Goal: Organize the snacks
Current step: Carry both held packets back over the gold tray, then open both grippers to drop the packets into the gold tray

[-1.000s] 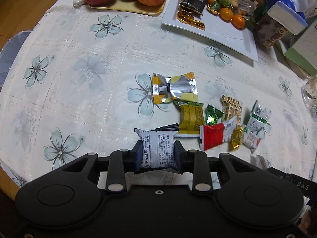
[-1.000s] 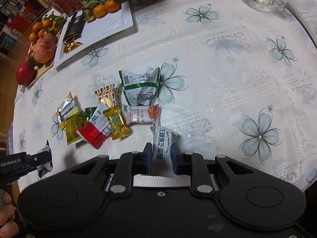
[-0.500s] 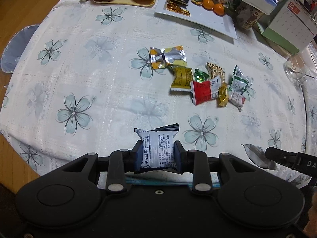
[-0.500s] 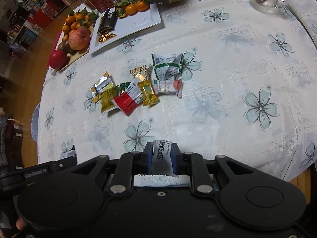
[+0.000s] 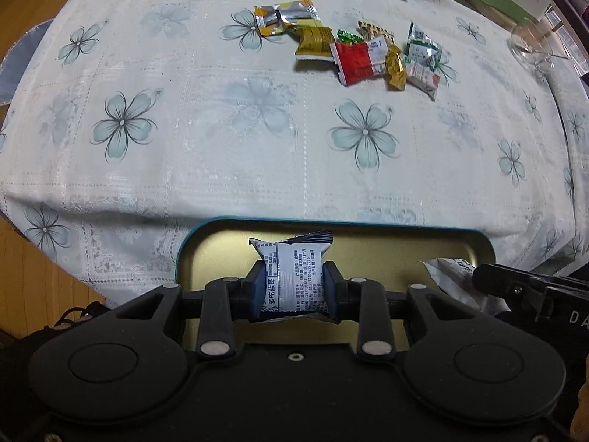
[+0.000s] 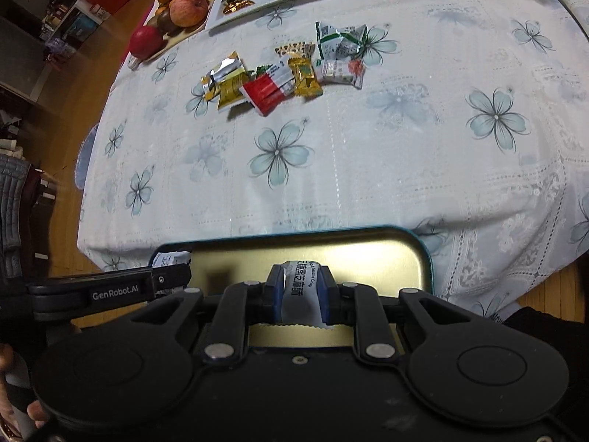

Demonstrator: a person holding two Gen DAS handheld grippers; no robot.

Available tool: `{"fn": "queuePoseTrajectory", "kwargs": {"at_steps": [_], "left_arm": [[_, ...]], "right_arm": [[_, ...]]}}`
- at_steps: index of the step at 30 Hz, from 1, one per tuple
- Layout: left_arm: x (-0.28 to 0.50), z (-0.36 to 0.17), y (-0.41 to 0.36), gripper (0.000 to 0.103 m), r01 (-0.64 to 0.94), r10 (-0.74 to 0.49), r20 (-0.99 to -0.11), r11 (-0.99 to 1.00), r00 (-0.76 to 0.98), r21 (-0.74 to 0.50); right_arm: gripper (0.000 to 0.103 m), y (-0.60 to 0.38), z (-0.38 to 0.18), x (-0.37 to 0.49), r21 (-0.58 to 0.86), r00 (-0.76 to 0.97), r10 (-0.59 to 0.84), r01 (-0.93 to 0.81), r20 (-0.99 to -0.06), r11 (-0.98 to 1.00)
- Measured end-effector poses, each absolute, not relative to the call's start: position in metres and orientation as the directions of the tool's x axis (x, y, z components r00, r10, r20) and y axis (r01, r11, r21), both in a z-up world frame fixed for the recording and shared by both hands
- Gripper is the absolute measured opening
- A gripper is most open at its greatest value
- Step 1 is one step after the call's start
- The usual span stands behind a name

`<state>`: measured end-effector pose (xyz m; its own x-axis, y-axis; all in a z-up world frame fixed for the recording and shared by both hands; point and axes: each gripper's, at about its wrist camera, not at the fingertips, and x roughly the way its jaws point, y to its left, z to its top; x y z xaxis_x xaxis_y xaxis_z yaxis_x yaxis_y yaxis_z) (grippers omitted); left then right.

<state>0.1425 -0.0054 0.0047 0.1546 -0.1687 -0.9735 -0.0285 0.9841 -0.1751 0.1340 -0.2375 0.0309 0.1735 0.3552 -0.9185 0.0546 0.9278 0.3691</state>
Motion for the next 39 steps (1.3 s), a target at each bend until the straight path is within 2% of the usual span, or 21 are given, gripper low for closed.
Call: {"fn": "queuePoseTrajectory", "kwargs": {"at_steps": [11,14,15,16,39], "left_arm": [[0.109,-0.006,-0.011,0.041,0.019,-0.104,-0.982,0.995,0.158,-0.102],[0.108,-0.006,-0.013,0.041,0.045,-0.115,-0.983,0.993,0.146,-0.11],[0.108,-0.006,-0.013,0.042,0.047,-0.111,-0.983,0.993,0.149,-0.105],[0.108,-0.005,-0.013,0.042,0.046,-0.107,-0.982,0.994,0.155,-0.101],[0.109,-0.009,-0.013,0.043,0.038,-0.049,-0.986,0.998,0.158,-0.043]], "right_arm": [[0.021,-0.244,0.015,0.103,0.351,0.14,0.339,0.078,-0.93,0.933],[0.027,-0.244,0.015,0.105,0.361,0.132,0.349,0.082,-0.928,0.929],[0.035,-0.245,0.015,0.106,0.364,0.135,0.351,0.087,-0.927,0.927],[0.037,-0.245,0.016,0.106,0.364,0.138,0.35,0.092,-0.926,0.927],[0.037,-0.235,0.005,0.111,0.313,0.112,0.303,0.082,-0.946,0.946]]}}
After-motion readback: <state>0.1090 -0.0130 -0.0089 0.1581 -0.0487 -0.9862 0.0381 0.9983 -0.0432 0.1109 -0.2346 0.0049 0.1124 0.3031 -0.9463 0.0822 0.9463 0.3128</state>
